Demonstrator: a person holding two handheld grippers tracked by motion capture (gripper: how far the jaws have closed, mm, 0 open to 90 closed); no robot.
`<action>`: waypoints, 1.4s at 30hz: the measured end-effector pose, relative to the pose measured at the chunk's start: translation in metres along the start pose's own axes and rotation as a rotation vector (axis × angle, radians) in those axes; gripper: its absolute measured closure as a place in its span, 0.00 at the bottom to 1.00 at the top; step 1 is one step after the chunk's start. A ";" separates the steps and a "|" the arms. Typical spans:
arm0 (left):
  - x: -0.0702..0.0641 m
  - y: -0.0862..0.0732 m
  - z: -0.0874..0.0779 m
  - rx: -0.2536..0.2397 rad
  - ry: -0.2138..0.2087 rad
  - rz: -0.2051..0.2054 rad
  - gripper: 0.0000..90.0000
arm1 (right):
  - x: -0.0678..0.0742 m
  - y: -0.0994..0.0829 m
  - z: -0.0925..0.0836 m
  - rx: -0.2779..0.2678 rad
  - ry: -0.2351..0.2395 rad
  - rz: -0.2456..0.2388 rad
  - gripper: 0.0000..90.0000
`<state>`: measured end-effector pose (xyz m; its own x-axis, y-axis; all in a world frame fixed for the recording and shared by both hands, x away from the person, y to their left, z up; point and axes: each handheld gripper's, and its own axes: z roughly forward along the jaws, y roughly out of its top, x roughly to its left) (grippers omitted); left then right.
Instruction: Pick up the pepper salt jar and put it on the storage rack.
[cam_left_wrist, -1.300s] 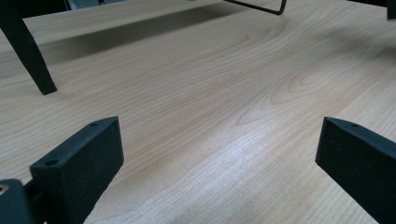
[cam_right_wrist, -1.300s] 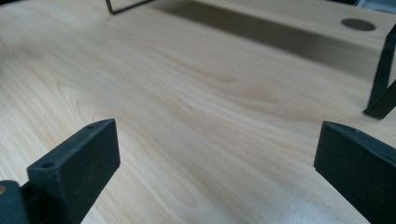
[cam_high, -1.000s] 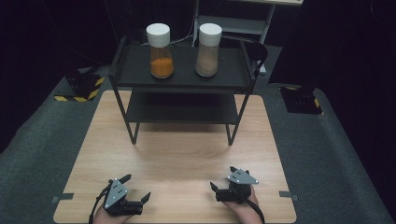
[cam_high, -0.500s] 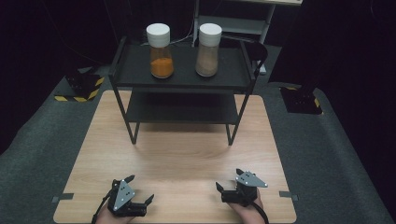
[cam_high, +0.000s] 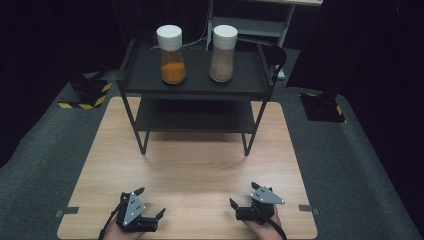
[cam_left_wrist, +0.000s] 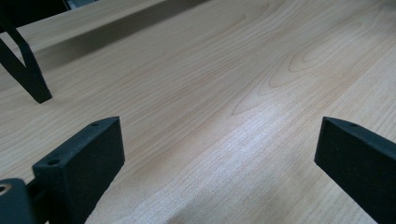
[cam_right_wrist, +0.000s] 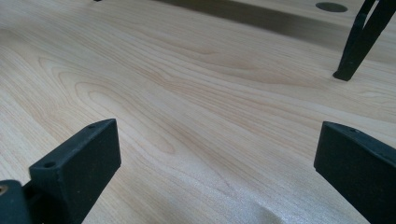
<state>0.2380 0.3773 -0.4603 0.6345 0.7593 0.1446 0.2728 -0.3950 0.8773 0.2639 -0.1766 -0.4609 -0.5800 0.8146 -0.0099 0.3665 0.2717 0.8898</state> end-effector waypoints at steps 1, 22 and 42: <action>0.000 0.000 0.000 -0.001 -0.002 -0.002 0.02 | 0.000 0.000 0.000 0.001 0.000 -0.001 0.00; 0.003 -0.001 0.000 -0.007 -0.016 -0.001 0.02 | 0.000 0.000 -0.001 0.003 -0.010 0.026 0.00; 0.003 -0.001 0.000 -0.006 -0.015 -0.006 0.02 | -0.001 -0.001 -0.001 -0.001 -0.009 0.035 0.00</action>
<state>0.2395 0.3803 -0.4607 0.6441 0.7534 0.1326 0.2722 -0.3877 0.8807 0.2630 -0.1782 -0.4611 -0.5600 0.8283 0.0173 0.3856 0.2421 0.8904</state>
